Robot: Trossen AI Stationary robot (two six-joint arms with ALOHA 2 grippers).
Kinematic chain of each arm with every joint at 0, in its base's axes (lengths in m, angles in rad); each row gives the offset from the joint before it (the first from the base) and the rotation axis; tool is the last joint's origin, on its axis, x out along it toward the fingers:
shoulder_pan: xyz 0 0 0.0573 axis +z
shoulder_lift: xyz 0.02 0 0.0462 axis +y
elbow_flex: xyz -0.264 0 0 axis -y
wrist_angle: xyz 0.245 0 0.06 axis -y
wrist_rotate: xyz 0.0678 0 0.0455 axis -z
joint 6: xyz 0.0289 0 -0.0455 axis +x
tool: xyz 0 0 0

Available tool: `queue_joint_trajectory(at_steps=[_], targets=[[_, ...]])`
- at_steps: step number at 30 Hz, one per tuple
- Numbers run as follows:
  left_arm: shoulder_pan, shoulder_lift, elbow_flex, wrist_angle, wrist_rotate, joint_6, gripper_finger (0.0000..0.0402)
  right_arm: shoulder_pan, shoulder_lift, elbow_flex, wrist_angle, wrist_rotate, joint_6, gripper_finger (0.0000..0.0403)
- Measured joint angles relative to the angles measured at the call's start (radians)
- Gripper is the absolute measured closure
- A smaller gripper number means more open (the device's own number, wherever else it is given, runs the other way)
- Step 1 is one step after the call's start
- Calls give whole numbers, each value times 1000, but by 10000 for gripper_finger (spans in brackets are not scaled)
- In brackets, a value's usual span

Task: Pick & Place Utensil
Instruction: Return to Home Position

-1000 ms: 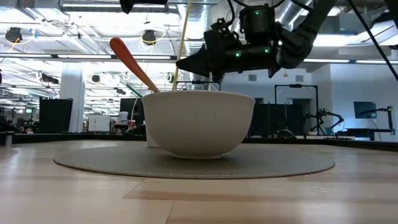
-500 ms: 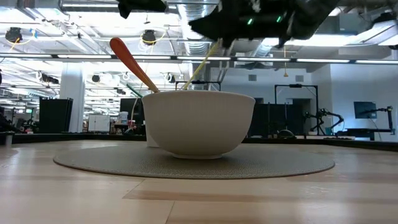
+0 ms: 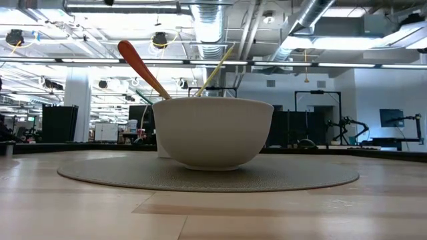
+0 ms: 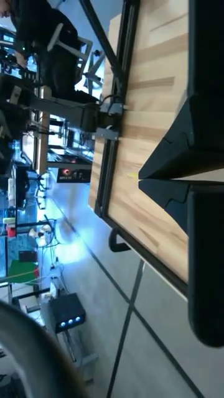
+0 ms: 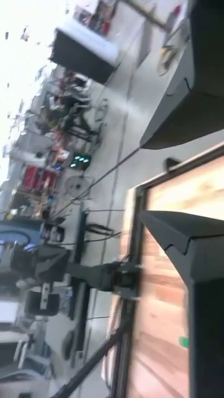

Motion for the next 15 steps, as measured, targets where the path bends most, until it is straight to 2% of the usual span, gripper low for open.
queue_joint_trajectory(at_steps=[2, 5, 10, 13, 15], targets=[[0, -64, -65, 4, 0, 1, 389, -3, -99, -13, -102, 14, 27, 243], [-1, -167, -195, 65, 1, -5, 389, -3, -257, -102, -160, 15, 102, 251], [-1, -358, -422, 271, 13, 38, 389, -2, -570, -340, -132, 14, 186, 261], [-1, -478, -537, 372, 82, 110, 389, -2, -747, -458, -86, -5, 221, 266], [-1, -559, -604, 434, 146, 130, 389, -2, -776, -508, -42, -45, 242, 270]])
